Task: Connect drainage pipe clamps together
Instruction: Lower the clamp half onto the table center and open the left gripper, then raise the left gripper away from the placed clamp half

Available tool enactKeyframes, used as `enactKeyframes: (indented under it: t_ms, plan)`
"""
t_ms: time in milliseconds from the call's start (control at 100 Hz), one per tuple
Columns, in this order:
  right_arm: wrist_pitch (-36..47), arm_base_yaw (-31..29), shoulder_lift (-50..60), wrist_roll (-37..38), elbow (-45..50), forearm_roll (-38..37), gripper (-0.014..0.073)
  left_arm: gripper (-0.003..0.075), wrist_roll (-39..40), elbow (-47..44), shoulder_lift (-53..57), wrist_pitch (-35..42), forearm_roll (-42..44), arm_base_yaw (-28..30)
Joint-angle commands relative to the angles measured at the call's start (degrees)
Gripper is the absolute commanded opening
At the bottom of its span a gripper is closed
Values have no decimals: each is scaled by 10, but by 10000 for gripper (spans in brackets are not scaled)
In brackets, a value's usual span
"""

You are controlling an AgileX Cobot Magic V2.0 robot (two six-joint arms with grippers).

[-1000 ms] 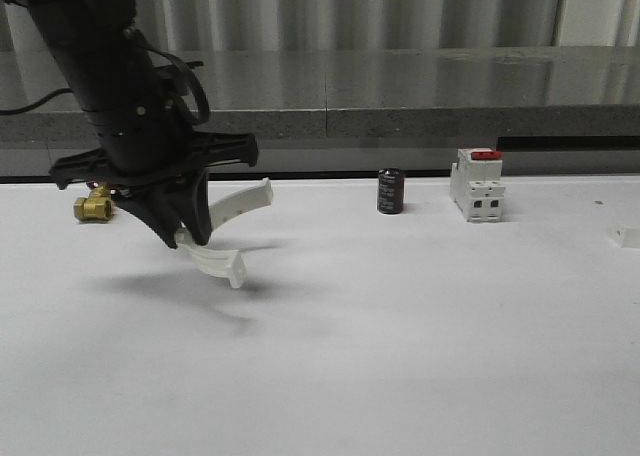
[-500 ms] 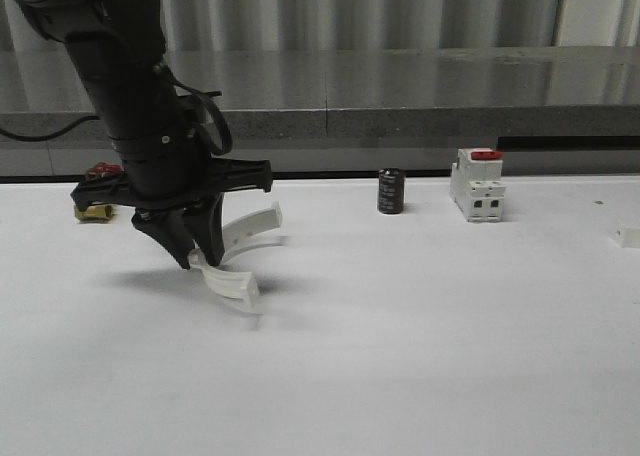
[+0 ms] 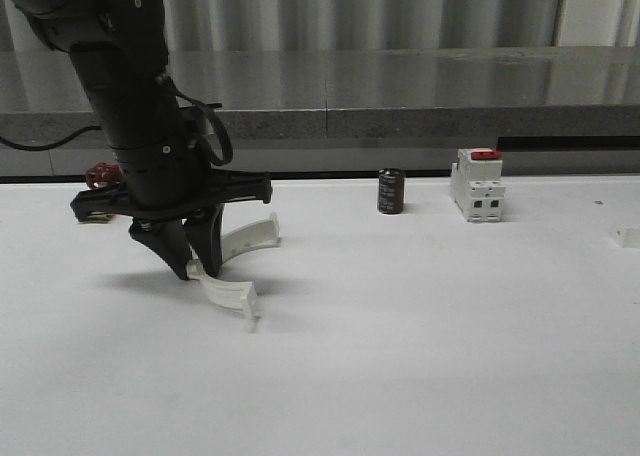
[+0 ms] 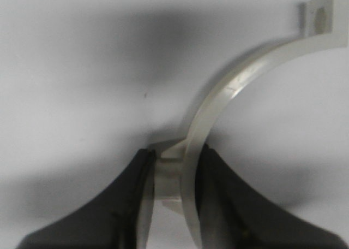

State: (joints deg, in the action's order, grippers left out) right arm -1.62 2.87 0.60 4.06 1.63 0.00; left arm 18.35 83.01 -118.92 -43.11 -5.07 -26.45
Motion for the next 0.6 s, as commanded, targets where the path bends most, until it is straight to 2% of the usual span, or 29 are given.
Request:
enactKeyframes:
  t_ms: [0, 70, 180, 370, 590]
  plan:
    - [47, -5, 11, -1, -11, 0, -66, 281, 8, 15, 23, 1, -1, -4]
    - [47, -5, 11, -1, -11, 0, -66, 445, 8, 15, 23, 1, -1, -4]
    - [47, -5, 11, -1, -11, 0, -66, 596, 8, 15, 25, 2, -1, -4]
    - [47, -5, 11, -1, -11, 0, -66, 606, 1, 16, 43, 14, 10, -4]
    - [47, -5, 11, -1, -11, 0, -66, 606, -27, 14, 114, 35, 32, -1]
